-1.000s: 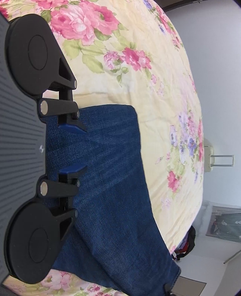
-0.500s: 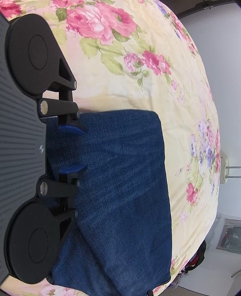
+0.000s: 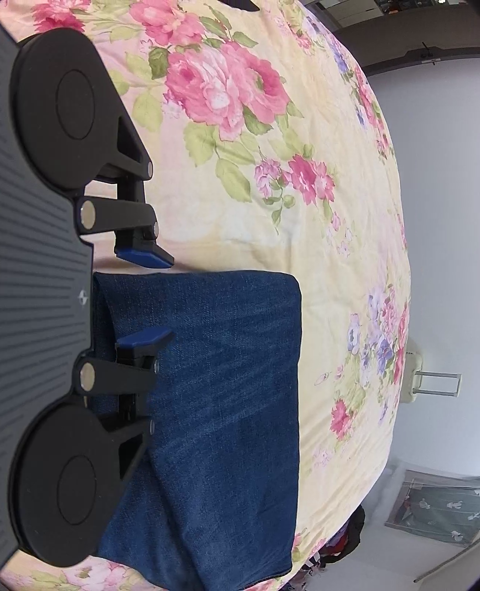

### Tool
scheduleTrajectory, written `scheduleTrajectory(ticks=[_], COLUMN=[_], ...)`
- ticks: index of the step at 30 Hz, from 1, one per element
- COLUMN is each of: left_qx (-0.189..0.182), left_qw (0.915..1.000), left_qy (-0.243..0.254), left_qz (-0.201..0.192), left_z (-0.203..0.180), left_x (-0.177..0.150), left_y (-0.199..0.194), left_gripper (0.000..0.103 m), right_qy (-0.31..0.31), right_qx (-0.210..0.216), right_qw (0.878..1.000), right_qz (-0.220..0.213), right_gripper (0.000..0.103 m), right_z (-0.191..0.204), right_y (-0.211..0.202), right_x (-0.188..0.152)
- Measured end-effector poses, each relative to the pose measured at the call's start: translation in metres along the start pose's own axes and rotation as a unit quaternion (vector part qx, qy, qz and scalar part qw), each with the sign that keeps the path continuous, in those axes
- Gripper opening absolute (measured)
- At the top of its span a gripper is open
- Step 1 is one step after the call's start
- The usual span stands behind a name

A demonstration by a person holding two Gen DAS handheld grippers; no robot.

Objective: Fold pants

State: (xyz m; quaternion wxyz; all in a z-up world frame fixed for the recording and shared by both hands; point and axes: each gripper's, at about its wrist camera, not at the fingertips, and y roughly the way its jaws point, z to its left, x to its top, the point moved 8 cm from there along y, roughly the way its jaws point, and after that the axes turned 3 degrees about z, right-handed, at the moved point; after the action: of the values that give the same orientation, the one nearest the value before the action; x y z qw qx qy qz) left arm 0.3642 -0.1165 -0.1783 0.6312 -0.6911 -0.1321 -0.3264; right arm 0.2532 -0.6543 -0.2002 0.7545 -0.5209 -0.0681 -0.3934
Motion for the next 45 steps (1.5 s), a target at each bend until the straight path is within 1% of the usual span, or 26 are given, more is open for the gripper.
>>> scheduleTrajectory(ticks=[1, 5, 8, 10, 11, 13, 14, 16, 17, 19, 20, 21, 22, 23, 24, 26, 28, 31, 34, 36, 38, 39, 40, 41, 43, 45], left_qx=[0.001, 0.009, 0.012, 0.01, 0.011, 0.012, 0.015, 0.027, 0.021, 0.001, 0.003, 0.008, 0.009, 0.002, -0.008, -0.027, -0.037, -0.043, -0.032, -0.03, -0.037, -0.039, -0.037, -0.029, -0.012, -0.012], left_qw=[1.0, 0.9987, 0.9941, 0.9882, 0.9852, 0.9791, 0.9761, 0.9713, 0.9703, 0.9717, 0.9739, 0.9773, 0.9825, 0.9862, 0.9886, 0.9886, 0.9876, 0.9886, 0.9872, 0.9882, 0.9917, 0.9931, 0.9944, 0.9954, 0.9965, 0.9974], left_qy=[0.004, 0.045, 0.105, 0.15, 0.168, 0.201, 0.216, 0.236, 0.24, 0.235, 0.224, 0.207, 0.182, 0.164, 0.15, 0.14, 0.135, 0.121, 0.126, 0.123, 0.108, 0.1, 0.093, 0.089, 0.083, 0.069], left_qz=[0.003, 0.02, 0.026, 0.03, 0.03, 0.027, 0.02, -0.01, -0.018, -0.028, -0.037, -0.043, -0.036, -0.019, 0.004, 0.05, 0.072, 0.079, 0.092, 0.085, 0.059, 0.046, 0.033, 0.019, -0.004, -0.019], left_z=[0.002, 0.005, 0.004, 0.0, -0.003, -0.011, -0.017, -0.027, -0.032, -0.041, -0.042, -0.041, -0.038, -0.036, -0.034, -0.029, -0.024, -0.018, -0.016, -0.015, -0.015, -0.014, -0.014, -0.013, -0.011, -0.01], left_x=[-0.002, -0.01, -0.019, -0.028, -0.033, -0.04, -0.041, -0.039, -0.037, -0.031, -0.025, -0.019, -0.013, -0.012, -0.013, -0.023, -0.031, -0.033, -0.036, -0.033, -0.019, -0.011, 0.0, 0.011, 0.033, 0.058], left_y=[-0.001, -0.005, -0.007, -0.006, -0.004, -0.001, 0.0, -0.001, -0.001, 0.001, 0.003, 0.006, 0.013, 0.021, 0.031, 0.051, 0.06, 0.057, 0.05, 0.042, 0.03, 0.026, 0.023, 0.022, 0.025, 0.036], left_gripper=[0.045, 0.045, 0.047, 0.051, 0.054, 0.055, 0.055, 0.055, 0.055, 0.054, 0.049, 0.043, 0.038, 0.031, 0.024, 0.024, 0.024, 0.023, 0.022, 0.022, 0.022, 0.022, 0.022, 0.022, 0.022, 0.022], right_qy=[0.006, 0.018, -0.006, -0.02, -0.023, -0.022, -0.019, -0.018, -0.019, -0.015, -0.011, -0.014, -0.024, -0.032, -0.038, -0.057, -0.074, -0.084, -0.08, -0.071, -0.057, -0.046, -0.032, -0.019, 0.0, 0.001], right_qx=[-0.015, -0.026, -0.066, -0.082, -0.079, -0.051, -0.04, -0.029, -0.03, -0.028, -0.027, -0.036, -0.057, -0.073, -0.075, -0.079, -0.087, -0.093, -0.092, -0.093, -0.092, -0.089, -0.085, -0.08, -0.082, -0.088], right_qw=[1.0, 0.999, 0.998, 0.996, 0.996, 0.997, 0.997, 0.997, 0.996, 0.995, 0.995, 0.995, 0.993, 0.992, 0.991, 0.989, 0.988, 0.987, 0.988, 0.988, 0.989, 0.989, 0.989, 0.989, 0.986, 0.982], right_qz=[0.006, 0.021, 0.018, -0.005, -0.02, -0.047, -0.056, -0.075, -0.086, -0.094, -0.093, -0.095, -0.099, -0.102, -0.107, -0.11, -0.103, -0.098, -0.097, -0.096, -0.102, -0.105, -0.113, -0.123, -0.146, -0.17], right_gripper=[0.0, 0.0, 0.0, 0.006, 0.006, 0.007, 0.008, 0.009, 0.009, 0.009, 0.009, 0.009, 0.002, 0.0, 0.0, 0.0, 0.0, 0.0, 0.0, 0.0, 0.0, 0.008, 0.019, 0.022, 0.022, 0.022], right_z=[-0.008, -0.016, -0.004, 0.012, 0.022, 0.045, 0.055, 0.073, 0.079, 0.087, 0.089, 0.088, 0.086, 0.084, 0.082, 0.078, 0.078, 0.075, 0.074, 0.074, 0.077, 0.078, 0.079, 0.079, 0.077, 0.075], right_y=[0.009, 0.031, 0.025, 0.009, 0.0, -0.015, -0.019, -0.02, -0.017, -0.006, 0.0, 0.009, 0.016, 0.021, 0.025, 0.03, 0.036, 0.043, 0.043, 0.038, 0.027, 0.02, 0.012, 0.005, -0.008, -0.016], right_x=[-0.006, -0.018, -0.015, -0.01, -0.008, -0.011, -0.015, -0.024, -0.028, -0.035, -0.038, -0.041, -0.043, -0.046, -0.049, -0.054, -0.058, -0.062, -0.062, -0.061, -0.062, -0.062, -0.064, -0.065, -0.066, -0.061])
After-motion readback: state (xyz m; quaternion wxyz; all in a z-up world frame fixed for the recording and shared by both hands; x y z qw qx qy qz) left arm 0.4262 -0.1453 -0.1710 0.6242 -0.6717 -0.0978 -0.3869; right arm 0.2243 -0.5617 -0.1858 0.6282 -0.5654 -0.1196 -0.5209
